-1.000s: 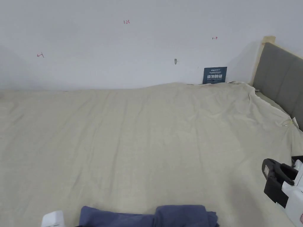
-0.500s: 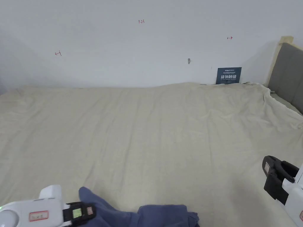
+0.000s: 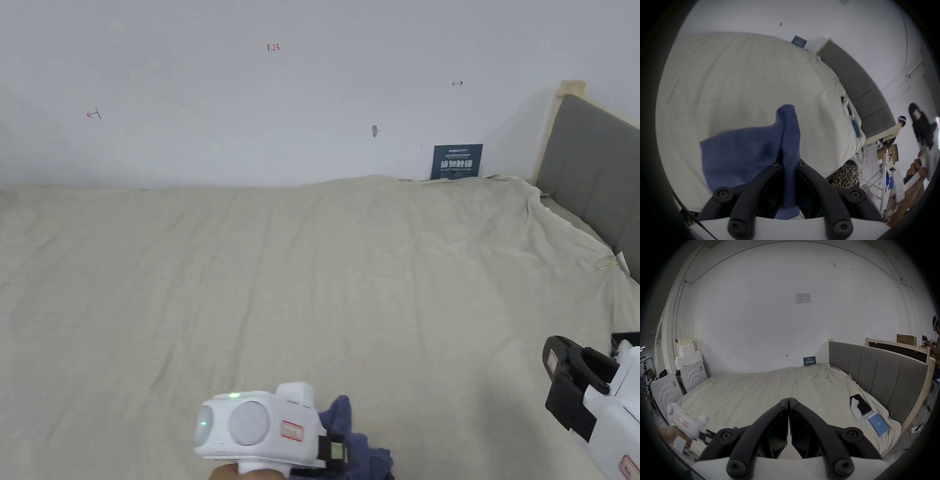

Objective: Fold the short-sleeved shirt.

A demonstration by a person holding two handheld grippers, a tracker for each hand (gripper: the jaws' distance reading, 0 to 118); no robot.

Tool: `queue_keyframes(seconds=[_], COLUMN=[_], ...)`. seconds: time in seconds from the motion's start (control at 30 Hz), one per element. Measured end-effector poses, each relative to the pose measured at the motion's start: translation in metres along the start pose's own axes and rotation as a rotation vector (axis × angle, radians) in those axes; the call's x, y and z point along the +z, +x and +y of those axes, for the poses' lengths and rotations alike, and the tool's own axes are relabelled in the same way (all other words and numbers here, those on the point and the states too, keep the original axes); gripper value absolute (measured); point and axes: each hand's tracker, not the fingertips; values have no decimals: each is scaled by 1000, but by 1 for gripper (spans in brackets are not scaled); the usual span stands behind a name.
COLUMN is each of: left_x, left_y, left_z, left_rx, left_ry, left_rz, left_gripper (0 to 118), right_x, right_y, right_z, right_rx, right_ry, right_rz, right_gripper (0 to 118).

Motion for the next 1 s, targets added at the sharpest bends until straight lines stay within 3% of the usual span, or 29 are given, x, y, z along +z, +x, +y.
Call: queue_keyframes(seconds=[0.3,0.4,0.5,0.57,0.77,0.87,1.0], left_x=[-88,-90,-78,-61,10,31,37], left_y=[24,26,27,29,29,21,6], left_z=[-17,-19,-16,-13,-6,-8,-20], left_rx=[-13,5,40,61,-37,-81,-133], left_ry=[-79,-43,-36,-21,228,298,412], left_rz=[144,128,-4,-52,-29,68,183], left_gripper=[12,30,72,89,92,91,77], right_x=[11,13,14,14,17,18,20], right_y=[21,25,25,25,18,15,11], right_z=[-2,-2,-2,-1,7,10,13], right_rx=[-11,-12,-17,-20,-20,-13,-6], right_ry=[-1,0,1,0,21,31,36], right_rz=[-47,-55,-56,-50,-32,-23,-16], right_gripper=[0,0,0,0,0,0,0])
